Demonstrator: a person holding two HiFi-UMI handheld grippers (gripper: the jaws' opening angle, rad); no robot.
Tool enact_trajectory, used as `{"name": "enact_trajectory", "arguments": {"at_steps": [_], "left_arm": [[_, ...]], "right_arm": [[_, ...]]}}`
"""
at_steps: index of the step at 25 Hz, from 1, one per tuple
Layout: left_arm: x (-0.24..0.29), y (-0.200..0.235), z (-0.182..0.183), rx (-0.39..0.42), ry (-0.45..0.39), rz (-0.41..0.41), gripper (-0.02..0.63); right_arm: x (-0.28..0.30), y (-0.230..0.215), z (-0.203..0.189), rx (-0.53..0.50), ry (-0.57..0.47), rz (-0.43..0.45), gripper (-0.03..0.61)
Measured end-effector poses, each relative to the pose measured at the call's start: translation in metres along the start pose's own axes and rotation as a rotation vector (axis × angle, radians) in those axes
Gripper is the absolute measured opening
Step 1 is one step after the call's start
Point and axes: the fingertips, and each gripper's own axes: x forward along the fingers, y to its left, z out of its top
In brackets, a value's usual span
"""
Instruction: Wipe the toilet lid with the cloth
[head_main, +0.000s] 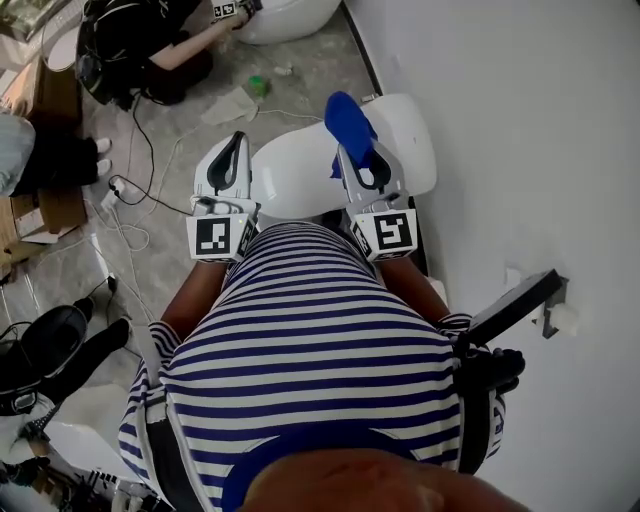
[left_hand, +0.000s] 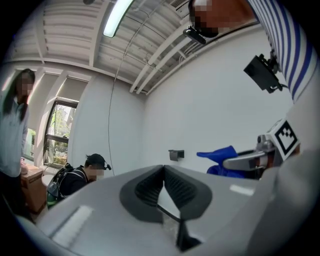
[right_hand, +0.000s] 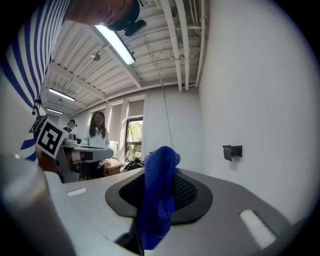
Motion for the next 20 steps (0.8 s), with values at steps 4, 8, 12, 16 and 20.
{"name": "enact_trajectory", "arguments": {"at_steps": [4,8,12,16,20], "left_arm": [[0.005,-0.001,0.005,-0.012,0.019,0.024,0.002],[0.011,-0.002,0.003,-0.01,-0.001,0.016,0.002],[0.008,0.006,0.01,-0.03,0.022,0.047,0.002],[-0.001,0.008,0.01,-0.04,0.016,0.052,0.002],[-0.013,0.011,0.011,-0.032,0.006,0.048,0.002]], "right_arm": [[0.0,-0.005,0.012,-0.002,-0.01,-0.001,0.114],[0.004,-0.012,0.01,0.006,-0.016,-0.001,0.114],[0.006,-0.009,0.016,0.007,-0.019,-0.001,0.114],[0.002,0.0,0.016,0.007,-0.021,0.002,0.114],[-0.003,0.011,0.017,-0.001,-0.024,-0.002,0.114]]}}
